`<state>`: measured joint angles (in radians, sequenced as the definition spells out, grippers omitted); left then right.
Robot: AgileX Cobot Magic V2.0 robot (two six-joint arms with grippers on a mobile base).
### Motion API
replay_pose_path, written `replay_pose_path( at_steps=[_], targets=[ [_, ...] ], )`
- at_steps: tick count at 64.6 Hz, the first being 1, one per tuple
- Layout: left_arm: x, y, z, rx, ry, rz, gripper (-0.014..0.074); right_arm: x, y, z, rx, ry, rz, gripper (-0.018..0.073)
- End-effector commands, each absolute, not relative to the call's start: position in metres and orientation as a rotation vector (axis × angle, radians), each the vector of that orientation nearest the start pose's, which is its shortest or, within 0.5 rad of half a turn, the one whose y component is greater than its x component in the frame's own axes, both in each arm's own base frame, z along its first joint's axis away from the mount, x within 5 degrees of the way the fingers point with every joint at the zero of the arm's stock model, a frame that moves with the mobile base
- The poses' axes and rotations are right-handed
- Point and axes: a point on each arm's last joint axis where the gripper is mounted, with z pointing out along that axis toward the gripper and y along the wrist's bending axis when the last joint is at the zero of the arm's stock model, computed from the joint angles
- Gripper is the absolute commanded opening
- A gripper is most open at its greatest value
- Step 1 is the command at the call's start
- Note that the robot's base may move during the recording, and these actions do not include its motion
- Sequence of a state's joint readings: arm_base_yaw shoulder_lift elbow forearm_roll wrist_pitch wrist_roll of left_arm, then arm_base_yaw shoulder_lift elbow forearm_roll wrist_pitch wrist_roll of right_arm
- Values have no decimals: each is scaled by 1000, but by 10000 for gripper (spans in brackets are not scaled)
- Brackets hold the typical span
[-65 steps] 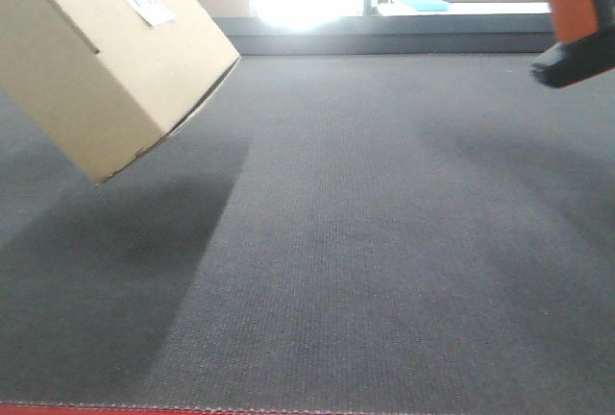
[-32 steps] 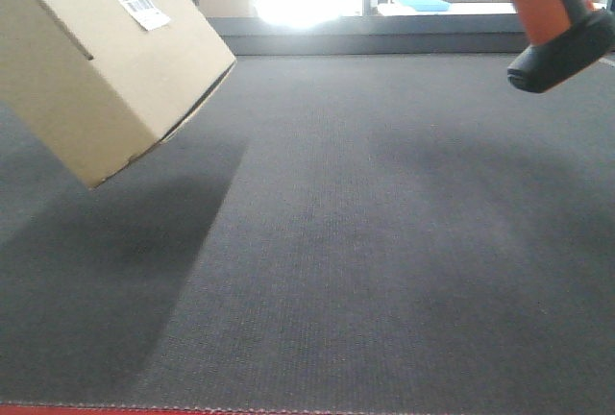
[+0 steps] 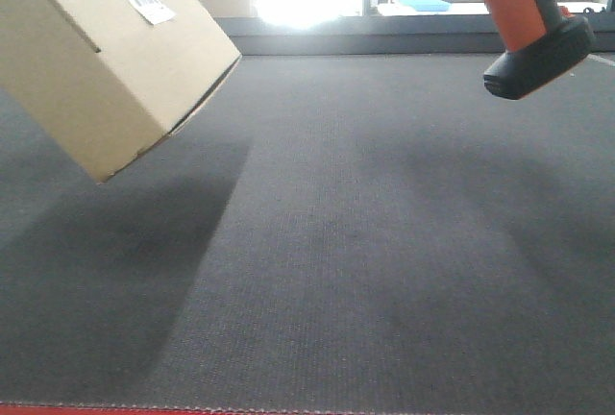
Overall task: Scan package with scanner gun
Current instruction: 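Lift the scanner and point it at the box's barcode label, then lower the scanner back onto the table with the right gripper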
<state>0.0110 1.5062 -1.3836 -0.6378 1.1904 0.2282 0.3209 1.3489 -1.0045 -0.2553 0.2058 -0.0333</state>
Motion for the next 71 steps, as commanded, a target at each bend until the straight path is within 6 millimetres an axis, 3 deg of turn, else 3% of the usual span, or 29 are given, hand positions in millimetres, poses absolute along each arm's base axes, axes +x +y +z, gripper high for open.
replay_pose_path(
  at_steps=[1, 20, 31, 52, 62, 71],
  targets=[
    [301, -48, 360, 104, 2582, -826, -111, 290, 92, 339, -559, 1868, -20, -158],
    [300, -48, 360, 105, 2583, -827, -111, 289, 92, 341, -548, 1865, -9, -158],
    [300, -48, 360, 110, 2590, -831, -111, 286, 89, 351, -432, 1837, 79, -158],
    [300, -48, 360, 110, 2590, -831, -111, 290, 45, 368, -118, 1765, 128, -158],
    [300, -48, 360, 110, 2590, -831, -111, 291, 31, 356, -36, 1726, 117, -158],
    [300, -48, 360, 110, 2590, -831, -111, 285, 26, 327, 25, 1673, 121, -158]
  ],
)
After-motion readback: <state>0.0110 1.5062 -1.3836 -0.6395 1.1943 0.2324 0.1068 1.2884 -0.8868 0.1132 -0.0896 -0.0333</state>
